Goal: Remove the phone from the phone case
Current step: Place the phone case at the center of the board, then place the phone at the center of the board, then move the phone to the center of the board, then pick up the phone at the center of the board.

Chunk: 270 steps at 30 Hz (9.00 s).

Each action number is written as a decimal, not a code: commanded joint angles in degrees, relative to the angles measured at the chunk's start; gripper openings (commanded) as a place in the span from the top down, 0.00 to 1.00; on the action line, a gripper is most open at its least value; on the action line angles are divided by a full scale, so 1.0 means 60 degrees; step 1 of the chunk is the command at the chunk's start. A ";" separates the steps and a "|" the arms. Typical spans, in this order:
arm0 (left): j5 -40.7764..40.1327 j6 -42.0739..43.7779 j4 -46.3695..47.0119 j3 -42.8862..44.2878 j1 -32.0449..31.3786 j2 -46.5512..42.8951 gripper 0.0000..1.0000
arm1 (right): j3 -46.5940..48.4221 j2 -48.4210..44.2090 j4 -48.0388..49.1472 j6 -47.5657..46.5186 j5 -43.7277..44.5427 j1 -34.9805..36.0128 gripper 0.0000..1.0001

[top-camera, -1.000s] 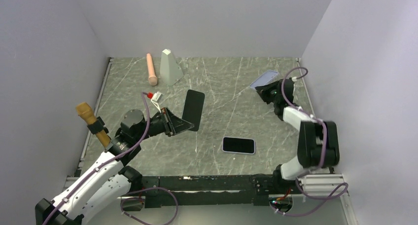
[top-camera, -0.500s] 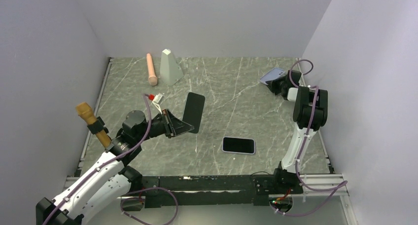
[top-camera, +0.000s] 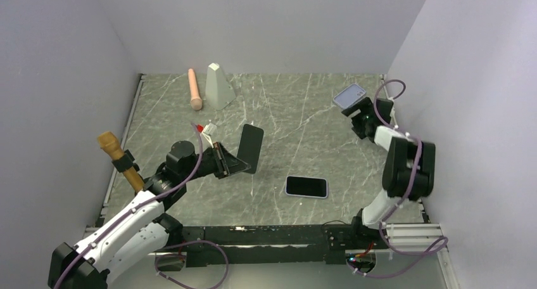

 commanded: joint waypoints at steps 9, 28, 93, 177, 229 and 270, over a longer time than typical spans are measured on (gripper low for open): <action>-0.2460 0.0316 -0.1627 0.0387 -0.0029 0.0881 1.00 | -0.3358 -0.6284 -0.0668 -0.3073 0.1416 0.1835 0.14; -0.6442 -0.1615 -0.3100 0.3182 -0.0382 0.4795 1.00 | -0.3799 -0.7586 -0.0763 -0.3202 0.0168 0.2411 0.14; -0.8329 -0.6248 -0.1099 0.9094 -0.1563 1.1857 0.01 | -0.2197 -1.0432 -0.4860 -0.2764 -0.0419 0.2307 0.13; -0.4982 0.7432 -0.3186 0.4908 0.2518 0.2426 0.01 | -0.0518 -0.1517 -0.5055 -0.3712 0.1612 1.1902 0.00; 0.2038 0.4747 -0.0294 0.4919 0.0715 0.7288 0.38 | -0.4015 -0.6490 0.0850 -0.1028 0.2203 0.9115 1.00; 0.5654 0.6585 -0.0290 0.5737 -0.0447 0.7443 1.00 | -0.2244 -0.6929 -0.3077 -0.4798 -0.4991 0.7203 0.17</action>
